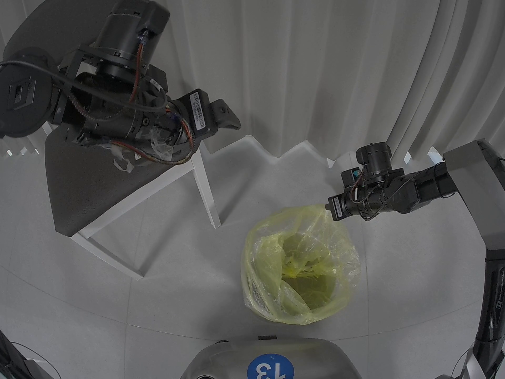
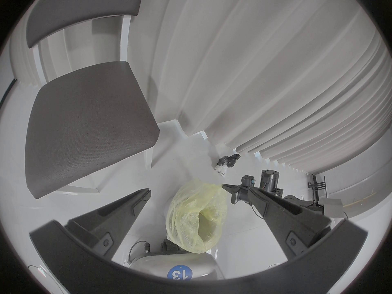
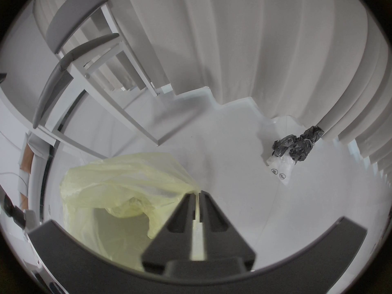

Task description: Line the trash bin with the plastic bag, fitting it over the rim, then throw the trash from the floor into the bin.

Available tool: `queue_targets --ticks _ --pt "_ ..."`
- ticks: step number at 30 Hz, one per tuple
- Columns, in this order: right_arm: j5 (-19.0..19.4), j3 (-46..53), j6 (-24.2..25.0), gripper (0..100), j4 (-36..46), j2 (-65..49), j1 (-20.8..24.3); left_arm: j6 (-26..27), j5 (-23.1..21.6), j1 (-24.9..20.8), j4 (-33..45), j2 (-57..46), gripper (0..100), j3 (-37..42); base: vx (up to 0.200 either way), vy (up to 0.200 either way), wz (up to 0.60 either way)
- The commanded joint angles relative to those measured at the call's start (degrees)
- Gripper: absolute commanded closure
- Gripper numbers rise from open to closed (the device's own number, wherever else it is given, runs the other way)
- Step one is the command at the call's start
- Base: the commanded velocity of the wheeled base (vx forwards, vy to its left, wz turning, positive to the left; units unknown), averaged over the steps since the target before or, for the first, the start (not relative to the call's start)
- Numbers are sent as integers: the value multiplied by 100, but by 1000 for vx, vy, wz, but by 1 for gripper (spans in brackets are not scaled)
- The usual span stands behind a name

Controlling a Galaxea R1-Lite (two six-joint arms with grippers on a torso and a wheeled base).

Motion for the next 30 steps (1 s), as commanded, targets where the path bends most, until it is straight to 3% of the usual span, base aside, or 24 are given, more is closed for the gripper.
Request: queue_targets --ticks 1,10,14,22,30 --pt "2 23 289 0 16 -89 136 -1 0 -23 -1 -10 0 11 0 0 0" --pt "37 621 825 0 394 -871 136 -1 44 -419 34 -10 0 125 0 0 0" --pt "54 911 1300 0 1132 -1583 145 34 52 -700 254 121 0 160 0 0 0" --pt "46 2010 1414 0 1580 -2726 320 122 -88 -463 957 675 0 204 0 0 0" --pt "46 2704 1423 0 1580 -3244 294 149 -255 -639 1063 1273 0 152 0 0 0"
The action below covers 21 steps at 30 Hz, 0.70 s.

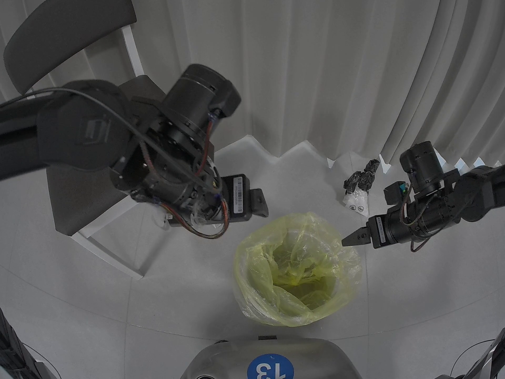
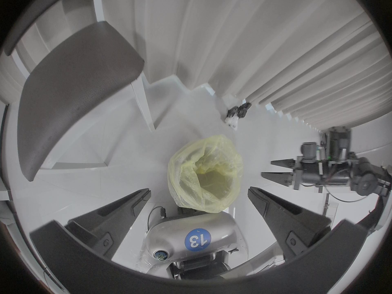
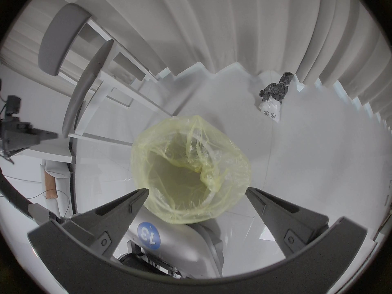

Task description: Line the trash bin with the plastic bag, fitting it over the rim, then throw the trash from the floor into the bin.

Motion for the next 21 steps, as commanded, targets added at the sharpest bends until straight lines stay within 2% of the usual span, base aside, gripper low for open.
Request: queue_targets --ticks 1,5,11,13,15,21 --pt "2 425 3 0 8 -604 -16 17 -58 -118 9 605 0 -87 0 0 0" --pt "10 627 -32 0 -54 -745 -25 70 -58 -118 97 939 0 -369 0 0 0" --pt "10 961 -5 0 -80 -1009 28 378 -49 -136 115 1115 0 -351 0 0 0" --pt "37 970 -14 0 -80 -1088 -7 518 -58 -110 124 1168 0 -351 0 0 0" --pt "46 996 3 0 -71 -1149 -25 905 -40 -22 168 1317 0 -342 0 0 0" --pt "46 1154 -5 0 -80 -1299 -7 975 -14 -127 150 1853 0 -764 0 0 0"
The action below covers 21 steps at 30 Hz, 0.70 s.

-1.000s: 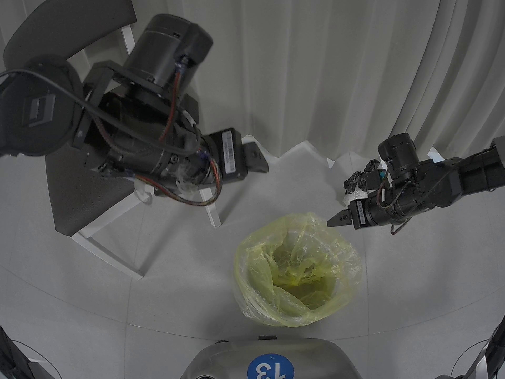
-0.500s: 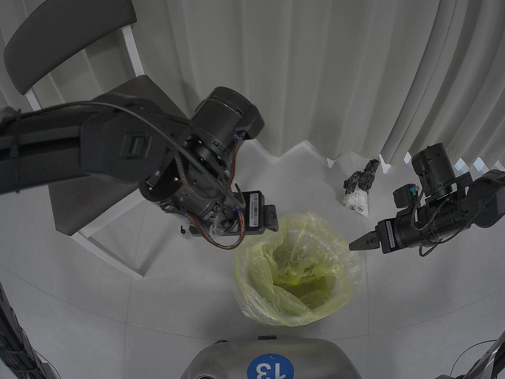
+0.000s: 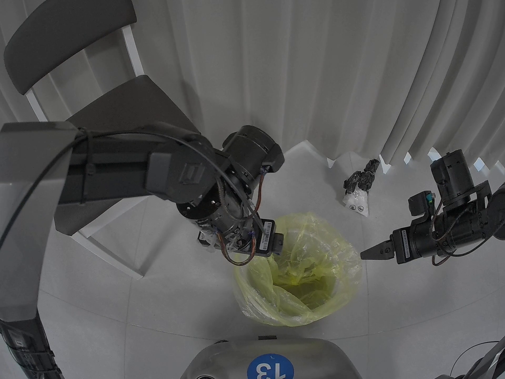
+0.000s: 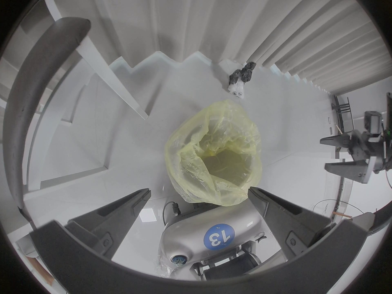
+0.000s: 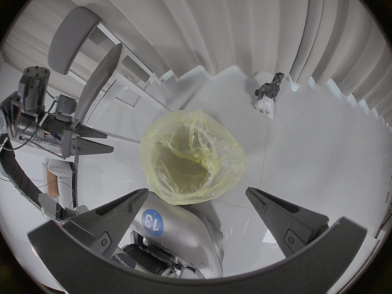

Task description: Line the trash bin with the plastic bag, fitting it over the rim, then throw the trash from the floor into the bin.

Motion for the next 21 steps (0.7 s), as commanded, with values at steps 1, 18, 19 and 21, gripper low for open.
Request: queue_targets --ticks 1,18,19,21 --pt "4 113 -5 0 -6 -187 1 29 22 -93 36 603 0 -411 0 0 0" --pt "4 368 -58 0 -50 -521 1 337 610 -172 1477 1781 0 -1473 0 0 0" --pt "13 368 -58 0 -50 -538 1 328 619 -172 1451 1781 0 -1473 0 0 0" --pt "13 359 -58 0 -50 -591 1 275 610 -180 1451 1763 0 -1473 0 0 0"
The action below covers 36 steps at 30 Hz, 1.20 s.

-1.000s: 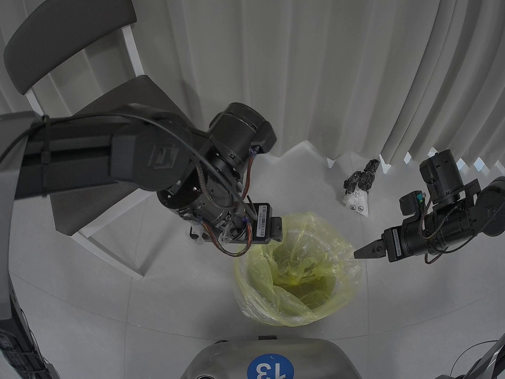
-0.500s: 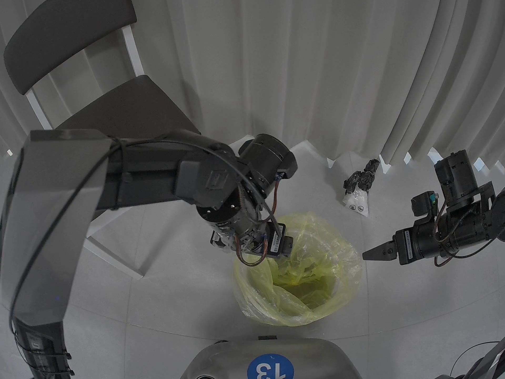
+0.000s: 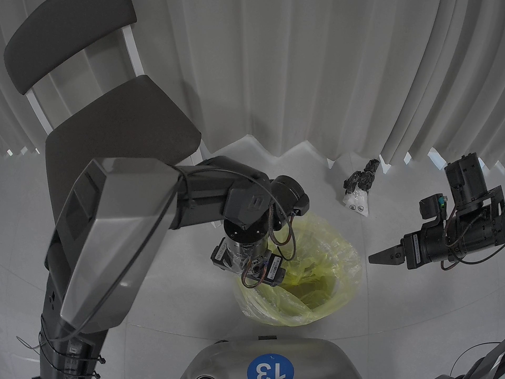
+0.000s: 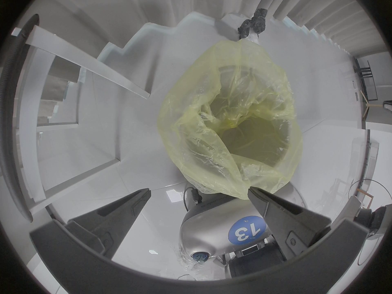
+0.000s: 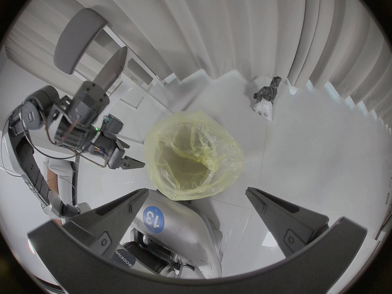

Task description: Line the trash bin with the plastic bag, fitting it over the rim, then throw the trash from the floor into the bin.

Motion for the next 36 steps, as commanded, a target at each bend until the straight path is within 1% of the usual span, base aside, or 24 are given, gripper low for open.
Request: queue_targets --ticks 1,4,9,11,13,15,16,17,18,19,20,21,22,24,26,27,29,30,31,33,36 --pt "23 15 -1 0 -1 -134 -3 -105 -25 -27 18 97 0 -7 0 0 0" --pt "41 15 8 0 8 -257 -3 -351 -34 -97 44 -79 0 -7 0 0 0" --pt "111 50 -10 0 8 -283 -3 -395 -52 -168 44 -377 0 -7 0 0 0" --pt "199 85 -18 0 8 -309 -3 -526 -34 -264 132 -641 0 -7 0 0 0" --pt "208 129 -27 0 -1 -336 -3 -729 -52 -308 255 -914 0 -7 0 0 0" --pt "208 173 -62 0 -1 -362 -3 -790 -34 -317 466 -1256 0 -7 0 0 0" --pt "208 173 -62 0 -1 -362 -3 -790 -34 -317 466 -1256 0 -7 0 0 0" --pt "217 234 -80 0 -1 -441 -3 -817 -25 -291 642 -1669 0 -7 0 0 0" --pt "225 270 -89 0 -1 -459 -3 -852 -25 -273 668 -1863 0 -7 0 0 0" --pt "243 305 -89 0 -1 -485 -3 -896 -25 -256 668 -2074 0 -7 0 0 0" --pt "243 305 -89 0 -1 -485 -3 -896 -25 -256 668 -2074 0 -7 0 0 0" --pt "252 393 -115 0 -1 -555 23 -922 -25 -185 606 -2540 0 -7 0 0 0" --pt "252 428 -150 0 -1 -573 23 -922 -25 -115 571 -2794 0 -7 0 0 0" --pt "252 481 -212 0 -10 -582 23 -922 -25 -10 387 -3243 0 -7 0 0 0" --pt "252 498 -221 0 -10 -591 23 -896 -34 114 35 -3673 0 509 0 0 0" --pt "252 507 -221 0 8 -617 23 -817 -52 298 -475 -4086 0 1230 0 0 0" --pt "252 507 -221 0 34 -617 23 -570 -105 544 -1178 -4517 0 2048 0 0 0" --pt "260 498 -221 0 43 -617 23 -254 -122 667 -1608 -4737 0 2540 0 0 0" --pt "260 489 -221 0 43 -617 23 -52 -166 720 -1863 -4834 0 2821 0 0 0" --pt "269 463 -212 0 43 -591 15 265 -412 746 -2435 -4877 0 3252 0 0 0" --pt "296 419 -194 0 26 -547 6 335 -869 685 -3032 -4825 0 3533 0 0 0"
